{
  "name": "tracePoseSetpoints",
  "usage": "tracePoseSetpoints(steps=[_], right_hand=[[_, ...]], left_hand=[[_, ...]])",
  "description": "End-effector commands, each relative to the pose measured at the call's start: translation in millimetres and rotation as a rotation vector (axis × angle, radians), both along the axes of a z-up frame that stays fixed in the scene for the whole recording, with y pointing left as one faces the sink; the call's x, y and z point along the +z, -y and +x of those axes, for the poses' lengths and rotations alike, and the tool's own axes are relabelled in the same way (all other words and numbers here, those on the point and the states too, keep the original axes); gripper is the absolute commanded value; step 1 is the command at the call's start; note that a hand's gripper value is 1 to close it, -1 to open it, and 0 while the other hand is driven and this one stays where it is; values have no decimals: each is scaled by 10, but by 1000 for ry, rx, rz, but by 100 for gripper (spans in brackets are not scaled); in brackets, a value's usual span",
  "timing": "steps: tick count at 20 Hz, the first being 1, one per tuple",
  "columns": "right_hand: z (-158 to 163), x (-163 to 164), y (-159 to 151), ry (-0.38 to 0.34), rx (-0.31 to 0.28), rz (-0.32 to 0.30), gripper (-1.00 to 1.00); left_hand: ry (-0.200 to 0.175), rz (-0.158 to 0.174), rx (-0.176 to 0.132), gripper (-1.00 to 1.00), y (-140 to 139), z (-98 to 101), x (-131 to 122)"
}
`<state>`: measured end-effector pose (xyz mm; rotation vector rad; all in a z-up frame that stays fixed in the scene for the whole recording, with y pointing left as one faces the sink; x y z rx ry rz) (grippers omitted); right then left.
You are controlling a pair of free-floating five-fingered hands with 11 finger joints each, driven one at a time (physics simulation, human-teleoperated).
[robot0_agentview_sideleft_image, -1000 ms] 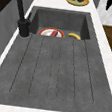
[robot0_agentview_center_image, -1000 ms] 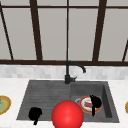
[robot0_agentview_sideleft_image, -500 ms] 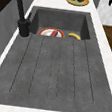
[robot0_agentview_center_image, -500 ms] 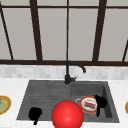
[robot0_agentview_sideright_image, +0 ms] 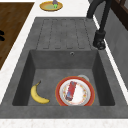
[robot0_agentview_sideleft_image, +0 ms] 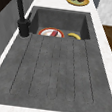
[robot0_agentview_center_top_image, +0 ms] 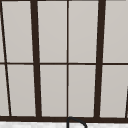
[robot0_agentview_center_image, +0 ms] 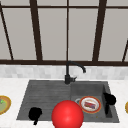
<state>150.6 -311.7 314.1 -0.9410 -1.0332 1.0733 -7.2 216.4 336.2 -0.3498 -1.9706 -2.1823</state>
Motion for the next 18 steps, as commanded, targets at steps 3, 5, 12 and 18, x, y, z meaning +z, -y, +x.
tracePoseSetpoints(steps=[3,5,12,18], right_hand=[[1,153,244,-5,-125,-7,-100],[3,198,322,-8,-164,-16,-100],[7,296,649,-26,-258,-40,-100],[11,304,917,-43,-348,-61,-100]], left_hand=[[0,0,0,0,0,0,0],[0,0,0,0,0,0,0],[0,0,0,0,0,0,0],[0,0,0,0,0,0,0]])
